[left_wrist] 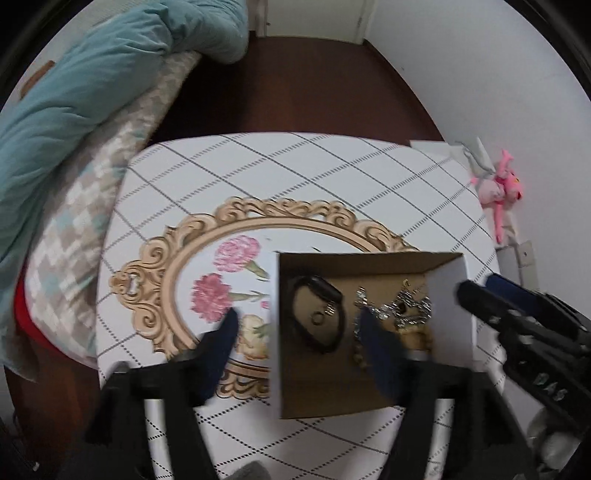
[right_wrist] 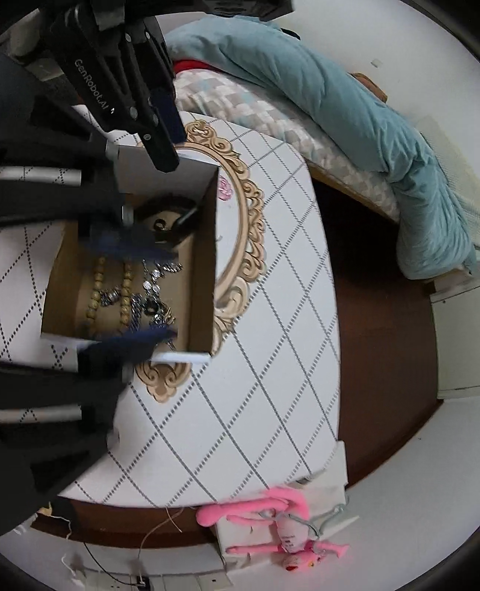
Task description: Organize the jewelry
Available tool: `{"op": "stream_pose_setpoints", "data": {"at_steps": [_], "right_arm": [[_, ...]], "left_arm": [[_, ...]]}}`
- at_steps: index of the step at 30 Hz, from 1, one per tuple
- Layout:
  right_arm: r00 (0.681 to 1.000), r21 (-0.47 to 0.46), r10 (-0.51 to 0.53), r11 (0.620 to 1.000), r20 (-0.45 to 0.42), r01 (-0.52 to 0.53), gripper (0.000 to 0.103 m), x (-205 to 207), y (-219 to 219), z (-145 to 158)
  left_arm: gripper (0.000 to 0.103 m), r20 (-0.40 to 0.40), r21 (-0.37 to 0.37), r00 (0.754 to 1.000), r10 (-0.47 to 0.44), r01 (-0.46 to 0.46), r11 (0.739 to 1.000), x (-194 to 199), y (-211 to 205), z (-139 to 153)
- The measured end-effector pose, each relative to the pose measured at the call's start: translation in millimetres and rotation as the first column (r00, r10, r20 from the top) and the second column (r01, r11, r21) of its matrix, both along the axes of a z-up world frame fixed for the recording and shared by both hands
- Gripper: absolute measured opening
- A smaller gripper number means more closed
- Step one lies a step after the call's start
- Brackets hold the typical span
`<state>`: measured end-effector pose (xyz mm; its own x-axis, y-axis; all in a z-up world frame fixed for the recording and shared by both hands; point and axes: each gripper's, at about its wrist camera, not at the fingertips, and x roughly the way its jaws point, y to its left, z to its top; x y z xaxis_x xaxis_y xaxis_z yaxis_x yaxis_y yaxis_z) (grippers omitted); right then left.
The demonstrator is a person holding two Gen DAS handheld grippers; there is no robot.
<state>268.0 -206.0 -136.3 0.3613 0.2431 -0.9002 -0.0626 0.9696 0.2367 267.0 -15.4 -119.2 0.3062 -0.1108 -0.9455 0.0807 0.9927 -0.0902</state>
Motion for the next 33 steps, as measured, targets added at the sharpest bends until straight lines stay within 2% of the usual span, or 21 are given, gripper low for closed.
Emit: {"op": "stream_pose_setpoints", "data": {"at_steps": [3,4,5,6,7,8,10,15,23,29,33], "right_arm": [[0.999,-0.036,-0.028,0.999,0.02,0.028,0.053,-7,-8,4],[0.999,-0.055,-0.033,0.998,0.027,0.034,0.06,-10,-9,4],[0.999,-0.082,-0.039,0.996,0.031,0.042,0.07,-13,-10,3],[0.998,-0.111,-0.046,0.993,0.031,0.049,0.076,-17,-12,2],[0.998,-0.134,-0.051,0.989,0.029,0.054,0.087,-20,-14,1],[0.998,-0.166,-0.055,0.984,0.03,0.059,0.095,-25,-15,-1],[0.998,-0.225,-0.06,0.972,0.025,0.064,0.102,-33,-15,-6],[0.998,-0.285,-0.066,0.956,0.021,0.07,0.103,-50,-13,-15],[0.996,-0.279,-0.082,0.956,0.038,0.09,0.103,-64,-11,-13],[0.991,-0.278,-0.107,0.953,0.075,0.124,0.103,-81,-14,5],[0.984,-0.276,-0.123,0.949,0.125,0.154,0.103,-102,-18,30]], "left_arm": [[0.072,0.007,0.022,1.0,0.017,-0.017,1.0,-4,4,-2],[0.073,0.015,0.023,1.0,0.025,-0.025,0.999,-7,6,-3],[0.075,0.021,0.026,0.999,0.029,-0.03,0.999,-8,7,-3],[0.079,0.038,0.041,0.999,0.034,-0.035,0.999,-12,7,-3],[0.093,0.05,0.056,0.998,0.035,-0.038,0.998,-15,7,-3],[0.102,0.059,0.066,0.998,0.034,-0.038,0.997,-17,6,-4],[0.102,0.086,0.093,0.996,0.019,-0.027,0.995,-27,4,-5],[0.103,0.107,0.139,0.994,0.003,-0.018,0.99,-43,0,-12],[0.103,0.121,0.126,0.992,0.021,-0.037,0.991,-57,1,-11],[0.103,0.157,0.104,0.987,0.032,-0.049,0.993,-75,1,5],[0.103,0.197,0.089,0.98,0.032,-0.05,0.995,-93,1,25]]}}
